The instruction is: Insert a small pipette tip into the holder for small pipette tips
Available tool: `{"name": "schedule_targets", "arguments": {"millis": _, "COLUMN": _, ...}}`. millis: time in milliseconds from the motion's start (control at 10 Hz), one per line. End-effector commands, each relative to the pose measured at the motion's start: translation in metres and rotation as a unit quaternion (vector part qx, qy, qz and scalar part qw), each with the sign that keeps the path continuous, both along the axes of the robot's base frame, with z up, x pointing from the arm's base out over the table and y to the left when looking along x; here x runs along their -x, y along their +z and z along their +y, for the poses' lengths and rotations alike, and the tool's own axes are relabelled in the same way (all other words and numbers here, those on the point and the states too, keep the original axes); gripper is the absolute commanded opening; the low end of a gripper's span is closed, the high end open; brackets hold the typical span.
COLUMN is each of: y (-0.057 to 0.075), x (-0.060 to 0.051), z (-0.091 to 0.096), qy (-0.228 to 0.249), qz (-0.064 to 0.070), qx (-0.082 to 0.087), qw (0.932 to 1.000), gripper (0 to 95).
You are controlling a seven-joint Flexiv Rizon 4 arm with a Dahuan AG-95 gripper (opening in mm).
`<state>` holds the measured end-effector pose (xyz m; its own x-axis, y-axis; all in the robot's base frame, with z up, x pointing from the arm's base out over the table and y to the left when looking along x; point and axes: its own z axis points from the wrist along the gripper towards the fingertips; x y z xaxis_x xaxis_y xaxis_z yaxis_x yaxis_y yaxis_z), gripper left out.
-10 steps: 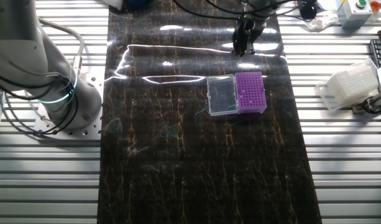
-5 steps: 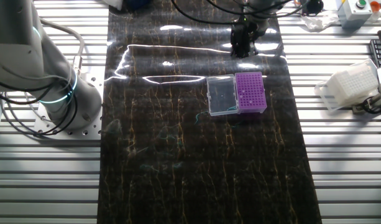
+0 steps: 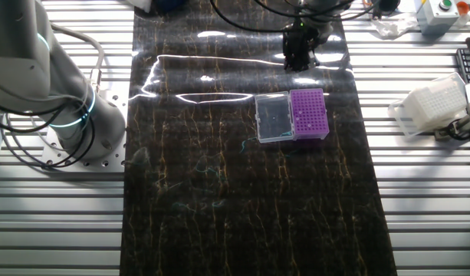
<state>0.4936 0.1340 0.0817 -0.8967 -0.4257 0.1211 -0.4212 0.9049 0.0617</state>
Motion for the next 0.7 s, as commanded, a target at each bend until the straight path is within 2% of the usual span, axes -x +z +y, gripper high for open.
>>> {"name": "schedule_targets", "arguments": {"millis": 100, "y": 0.0016, "x": -0.002, "z": 0.0003, "qy": -0.15, "qz": 0.001, "qx": 0.01, "qw": 0.9887, "gripper": 0.0}}
{"name": "schedule_targets", "arguments": {"millis": 400, "y": 0.0049, "x": -0.0091, "z": 0.0013, "qy": -0.201, "qz": 0.003, "qx": 0.01, "qw": 0.9794, "gripper": 0.0}}
{"name": "schedule_targets", "arguments": {"millis": 700, "y": 0.0051, "x": -0.0097, "z": 0.0015, "qy": -0.231, "qz": 0.005, "qx": 0.012, "qw": 0.9729, "gripper": 0.0}}
